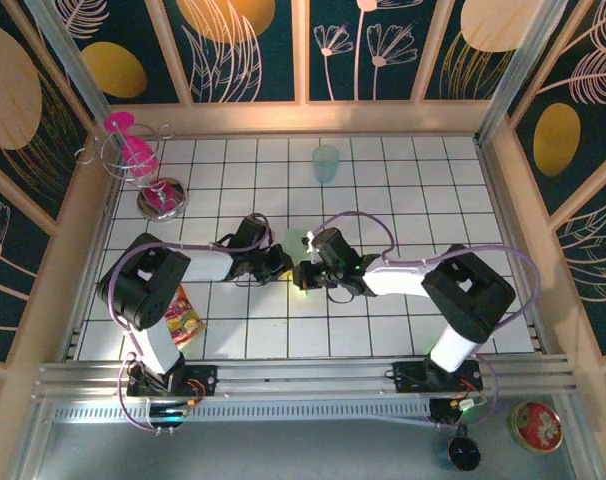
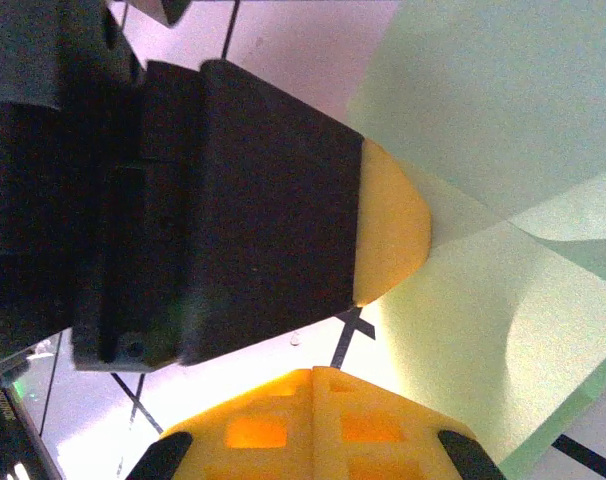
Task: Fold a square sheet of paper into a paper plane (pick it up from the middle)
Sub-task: Third fold the triangle at the center of the table.
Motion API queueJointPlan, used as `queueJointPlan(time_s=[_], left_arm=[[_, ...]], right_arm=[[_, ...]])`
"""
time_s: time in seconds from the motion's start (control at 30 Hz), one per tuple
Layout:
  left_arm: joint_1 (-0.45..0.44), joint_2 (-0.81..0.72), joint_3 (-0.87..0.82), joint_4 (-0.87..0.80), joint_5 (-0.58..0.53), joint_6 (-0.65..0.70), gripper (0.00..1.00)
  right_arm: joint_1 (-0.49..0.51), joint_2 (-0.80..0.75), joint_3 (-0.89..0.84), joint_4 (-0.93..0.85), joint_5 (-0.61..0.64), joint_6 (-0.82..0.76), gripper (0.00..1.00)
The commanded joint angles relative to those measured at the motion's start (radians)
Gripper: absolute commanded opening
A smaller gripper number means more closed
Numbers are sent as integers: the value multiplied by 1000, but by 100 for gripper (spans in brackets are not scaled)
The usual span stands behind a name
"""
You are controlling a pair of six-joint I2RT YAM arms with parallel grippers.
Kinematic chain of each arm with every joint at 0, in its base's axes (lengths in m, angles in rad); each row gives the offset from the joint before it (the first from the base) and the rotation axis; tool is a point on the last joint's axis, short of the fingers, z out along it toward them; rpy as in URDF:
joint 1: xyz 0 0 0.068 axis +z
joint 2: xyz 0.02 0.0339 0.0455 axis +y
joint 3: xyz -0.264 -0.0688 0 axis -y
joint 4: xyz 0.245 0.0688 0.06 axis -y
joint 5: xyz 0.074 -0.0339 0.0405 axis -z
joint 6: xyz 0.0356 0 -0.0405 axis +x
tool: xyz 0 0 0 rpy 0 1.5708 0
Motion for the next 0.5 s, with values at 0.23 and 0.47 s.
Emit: queueJointPlan(time_s=[0.23,0.47], left_arm=[[-5,9,-8,5,21,-13,10],[-5,13,-8,7,22,-12,10]], right_arm=[[12,59,71,-82,26,-24,4],[12,83,77,-112,45,-19,4]])
